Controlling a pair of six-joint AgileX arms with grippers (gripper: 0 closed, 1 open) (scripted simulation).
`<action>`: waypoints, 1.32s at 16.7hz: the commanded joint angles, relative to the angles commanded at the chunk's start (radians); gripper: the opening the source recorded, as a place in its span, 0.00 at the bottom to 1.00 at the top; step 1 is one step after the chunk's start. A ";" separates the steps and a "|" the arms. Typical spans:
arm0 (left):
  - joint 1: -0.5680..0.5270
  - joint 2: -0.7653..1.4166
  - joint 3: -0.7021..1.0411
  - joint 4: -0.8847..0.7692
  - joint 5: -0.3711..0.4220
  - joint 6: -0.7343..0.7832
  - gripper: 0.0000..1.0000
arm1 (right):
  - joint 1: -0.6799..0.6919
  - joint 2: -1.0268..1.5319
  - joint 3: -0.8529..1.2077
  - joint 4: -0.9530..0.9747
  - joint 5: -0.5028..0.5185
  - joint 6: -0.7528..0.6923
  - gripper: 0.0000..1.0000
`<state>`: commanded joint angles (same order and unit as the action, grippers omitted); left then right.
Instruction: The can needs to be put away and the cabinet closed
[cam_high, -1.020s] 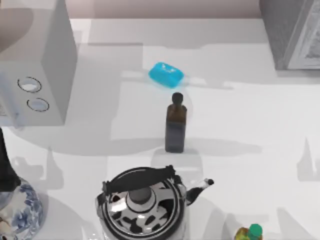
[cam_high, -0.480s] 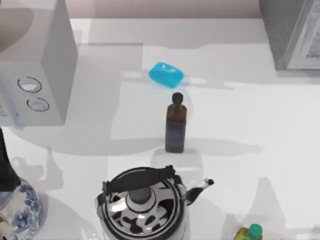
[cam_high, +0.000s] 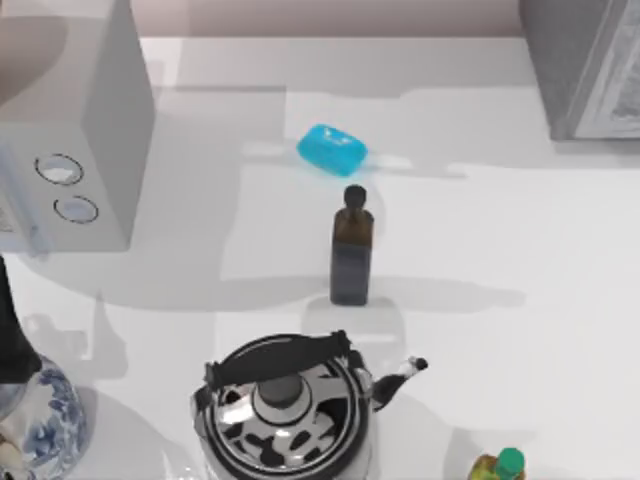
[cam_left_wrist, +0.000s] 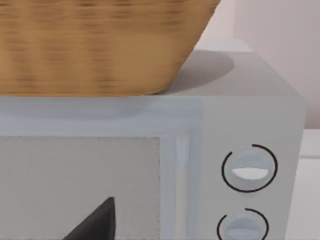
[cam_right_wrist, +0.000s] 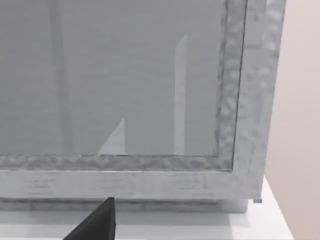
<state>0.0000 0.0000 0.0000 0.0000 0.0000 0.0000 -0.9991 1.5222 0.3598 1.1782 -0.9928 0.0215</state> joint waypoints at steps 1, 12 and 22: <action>0.000 0.000 0.000 0.000 0.000 0.000 1.00 | -0.018 0.020 0.006 0.015 -0.012 0.000 1.00; 0.000 0.000 0.000 0.000 0.000 0.000 1.00 | -0.031 0.016 0.156 -0.138 -0.035 -0.001 1.00; 0.000 0.000 0.000 0.000 0.000 0.000 1.00 | -0.039 -0.074 0.914 -1.030 -0.075 0.005 1.00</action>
<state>0.0000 0.0000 0.0000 0.0000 0.0000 0.0000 -1.0382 1.4483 1.2734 0.1478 -1.0680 0.0262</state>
